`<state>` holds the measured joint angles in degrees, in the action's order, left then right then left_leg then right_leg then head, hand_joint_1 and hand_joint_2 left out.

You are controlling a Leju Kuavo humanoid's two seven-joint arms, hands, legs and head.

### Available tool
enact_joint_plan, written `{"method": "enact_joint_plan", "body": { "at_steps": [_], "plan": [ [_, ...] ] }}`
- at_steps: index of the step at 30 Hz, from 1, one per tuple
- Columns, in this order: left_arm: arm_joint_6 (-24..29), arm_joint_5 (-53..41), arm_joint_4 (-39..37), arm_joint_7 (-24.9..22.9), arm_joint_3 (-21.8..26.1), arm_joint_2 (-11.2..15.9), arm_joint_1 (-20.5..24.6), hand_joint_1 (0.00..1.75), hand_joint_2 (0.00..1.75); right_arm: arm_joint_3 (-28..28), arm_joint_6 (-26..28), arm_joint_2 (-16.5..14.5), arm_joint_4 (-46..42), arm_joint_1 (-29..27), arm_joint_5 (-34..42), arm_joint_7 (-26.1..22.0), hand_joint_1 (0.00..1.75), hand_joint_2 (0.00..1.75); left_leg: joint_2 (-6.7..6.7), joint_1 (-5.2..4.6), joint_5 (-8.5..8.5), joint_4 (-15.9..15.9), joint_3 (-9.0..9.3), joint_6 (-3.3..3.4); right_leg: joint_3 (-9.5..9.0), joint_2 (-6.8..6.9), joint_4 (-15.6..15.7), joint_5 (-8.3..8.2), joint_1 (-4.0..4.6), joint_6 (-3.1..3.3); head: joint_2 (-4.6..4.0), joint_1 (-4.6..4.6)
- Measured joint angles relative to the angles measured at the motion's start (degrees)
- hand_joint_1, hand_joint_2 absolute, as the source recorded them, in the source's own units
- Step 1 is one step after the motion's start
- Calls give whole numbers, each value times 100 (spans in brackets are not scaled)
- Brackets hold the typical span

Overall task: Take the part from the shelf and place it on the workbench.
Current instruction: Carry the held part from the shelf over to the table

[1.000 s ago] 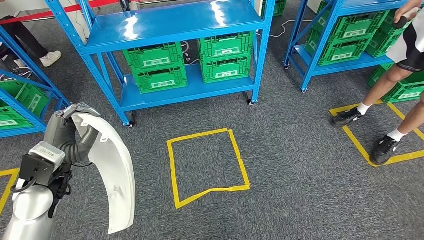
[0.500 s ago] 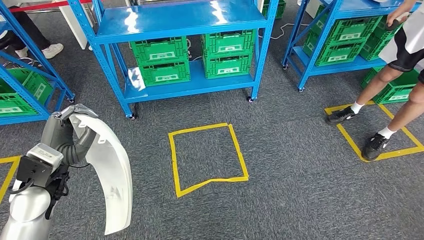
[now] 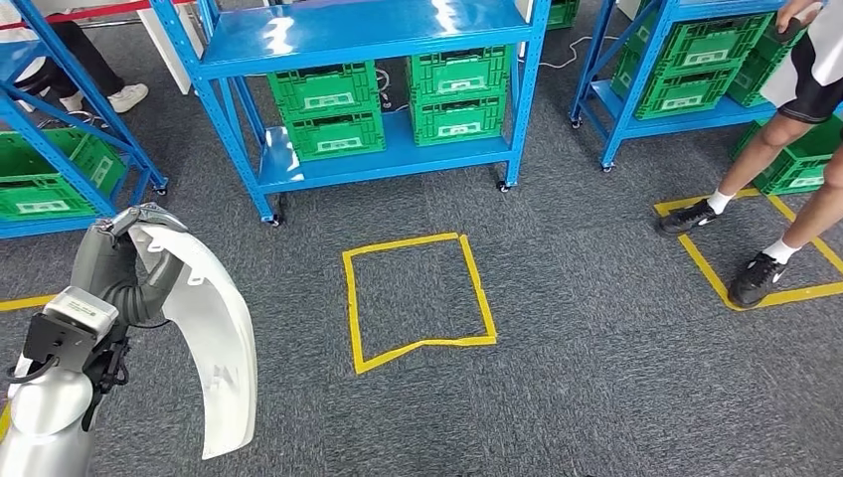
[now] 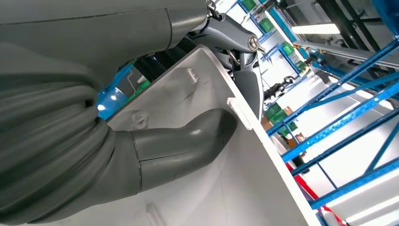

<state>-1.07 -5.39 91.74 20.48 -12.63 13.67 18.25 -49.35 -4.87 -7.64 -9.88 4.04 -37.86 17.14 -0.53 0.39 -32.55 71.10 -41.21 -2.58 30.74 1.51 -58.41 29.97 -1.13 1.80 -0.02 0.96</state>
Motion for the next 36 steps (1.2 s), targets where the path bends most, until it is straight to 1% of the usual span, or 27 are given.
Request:
{"method": "enact_joint_plan", "body": {
  "at_steps": [1, 2, 3, 5, 6, 7, 8, 10, 12, 14, 15, 16, 17, 18, 19, 21, 23, 25, 26, 28, 29, 30, 31, 32, 33, 34, 36],
  "plan": [
    [0, 2, -15, -4, 0, 6, 0, 175, 175, 0, -3, 1, 0, -2, -1, 0, 0, 0, 8, 11, -87, 255, -72, -21, 27, 47, -3, -17, 1, -2, 0, -1],
    [0, 6, -29, -6, 0, 11, -1, 175, 175, 0, -5, 1, 0, -2, -2, 0, 0, 0, 22, 20, -63, 315, -45, -32, 46, 94, -5, -29, 0, -8, 0, 0],
    [1, 11, -41, -7, 0, 16, 0, 175, 175, 0, -8, 1, 0, -2, -2, -1, 0, 0, 48, 27, 55, 151, 95, -34, 56, 140, -7, -38, -1, -16, 0, 0],
    [5, 28, -50, -7, 0, 32, 20, 175, 175, 0, -13, 1, 0, 0, -2, -1, 0, 0, 211, 19, 338, -617, 587, -12, 55, 233, -11, -45, 3, -42, 0, 1],
    [10, 37, -50, -7, -1, 38, 36, 175, 175, 0, -14, 1, 0, 2, -3, -1, 0, 0, 306, -7, 422, -948, 788, 28, 53, 279, -10, -49, 10, -69, 0, -4],
    [16, 45, -50, -7, -1, 44, 54, 175, 175, 0, -16, 1, 0, 4, -3, -1, 0, 0, 376, -33, 447, -1171, 906, 75, 50, 324, -12, -53, 20, -101, 0, -7],
    [20, 51, -51, -7, -2, 49, 68, 175, 175, 0, -16, 1, 0, 7, -4, -1, 0, 0, 398, -62, 431, -1261, 938, 125, 48, 370, -9, -59, 28, -137, 0, -14],
    [26, 57, -50, -7, -3, 67, 78, 175, 175, 0, -18, 2, -1, 19, -5, 1, 0, 0, 294, -63, 456, -1296, 904, 216, 38, 430, -10, -53, 28, -215, 0, -18],
    [31, 60, -44, -7, -4, 77, 91, 175, 175, 0, -22, 3, -2, 27, -9, 0, 0, 0, 184, -36, 498, -1332, 887, 300, 125, 251, -215, 104, 15, -272, 0, -22],
    [35, 62, -44, -7, -4, 76, 101, 175, 175, 0, -26, 5, -2, 15, -14, -1, 0, 0, 80, -28, 532, -1343, 858, 364, 422, -21, -844, 454, 9, -285, 0, -31],
    [35, 62, -49, -8, -5, 75, 100, 175, 175, 0, -25, 8, -2, 6, -16, 0, 0, 0, 18, -33, 542, -1336, 837, 381, 617, -84, -1233, 617, 12, -284, 0, -36],
    [35, 62, -55, -8, -6, 73, 95, 175, 175, 0, -25, 13, -2, -2, -18, 1, 0, 0, -50, -38, 548, -1324, 817, 389, 765, -113, -1518, 695, 19, -281, 0, -36],
    [35, 62, -61, -8, -7, 71, 92, 175, 175, 0, -24, 17, -2, -7, -20, 1, 0, 0, -126, -41, 553, -1306, 799, 390, 829, -128, -1621, 666, 24, -273, 0, -37],
    [35, 62, -64, -9, -8, 69, 89, 175, 175, 0, -24, 20, -2, -8, -20, 2, 0, 0, -201, -42, 555, -1284, 786, 387, 780, -142, -1497, 528, 26, -261, 0, -37],
    [35, 62, -66, -8, -9, 68, 88, 175, 175, 0, -24, 23, -2, -7, -20, 2, 0, 0, -275, -41, 552, -1258, 777, 377, 625, -189, -1164, 312, 25, -244, 0, -37],
    [35, 62, -68, -8, -9, 64, 92, 175, 175, 0, -24, 28, -2, -5, -19, -5, 0, 0, -407, -43, 540, -1197, 741, 335, 293, -438, -444, 19, 11, -213, 0, -34],
    [35, 62, -68, -7, -12, 60, 96, 175, 175, 0, -24, 32, -2, -6, -19, -26, 0, 0, -523, -39, 554, -1164, 681, 258, 181, -583, -154, -33, 8, -196, 0, -32],
    [36, 62, -67, -7, -15, 64, 95, 175, 175, 0, -24, 29, -2, -3, -20, -38, 0, 0, -627, -20, 590, -1183, 632, 172, 183, -474, -126, -61, 19, -153, 0, -34],
    [36, 62, -67, -7, -17, 72, 95, 175, 175, 0, -25, 27, -2, 1, -20, -37, 0, 0, -575, -19, 580, -1169, 608, 138, 173, -415, -103, -79, 17, -117, 1, -29],
    [39, 62, -68, -7, -21, 87, 108, 175, 175, 0, -26, 24, -2, 6, -21, -40, 0, 0, -300, -21, 401, -872, 452, 78, 155, -278, -52, -111, -2, -51, 1, 0],
    [41, 62, -69, -7, -26, 89, 114, 175, 175, 0, -26, 25, -2, 2, -27, -43, 0, 0, -133, -17, 235, -559, 310, 50, 152, -209, -43, -114, -4, -34, 1, 16],
    [43, 62, -73, -8, -35, 88, 116, 175, 175, 0, -27, 25, -2, -4, -35, -45, 0, 0, -49, -3, 65, -190, 136, 23, 154, -137, -42, -112, -4, -24, 0, 27],
    [44, 62, -77, -8, -45, 87, 113, 175, 175, 0, -30, 25, -2, -9, -44, -44, 0, 0, -12, 14, -50, 130, -15, 0, 156, -60, -43, -108, -4, -22, 0, 26],
    [44, 62, -81, -9, -54, 86, 108, 175, 175, 0, -37, 25, -2, -10, -55, -43, 0, 0, 6, 28, -66, 289, -88, -15, 157, 15, -46, -103, -5, -23, 0, 27],
    [44, 62, -84, -9, -60, 86, 107, 175, 175, 0, -45, 25, -2, -7, -62, -42, 0, 0, 26, 39, 20, 236, -53, -24, 155, 89, -49, -97, -7, -30, 1, 27],
    [44, 62, -84, -9, -63, 86, 108, 175, 175, 0, -55, 25, -2, -3, -67, -42, 0, 0, 73, 47, 190, -35, 97, -26, 147, 158, -53, -87, -11, -44, 1, 26],
    [45, 62, -74, -9, -64, 86, 119, 175, 175, 0, -70, 25, -3, 4, -72, -43, 0, 0, 287, 27, 480, -806, 513, -5, 121, 280, -65, -57, -2, -91, 0, 27]
  ]
}}
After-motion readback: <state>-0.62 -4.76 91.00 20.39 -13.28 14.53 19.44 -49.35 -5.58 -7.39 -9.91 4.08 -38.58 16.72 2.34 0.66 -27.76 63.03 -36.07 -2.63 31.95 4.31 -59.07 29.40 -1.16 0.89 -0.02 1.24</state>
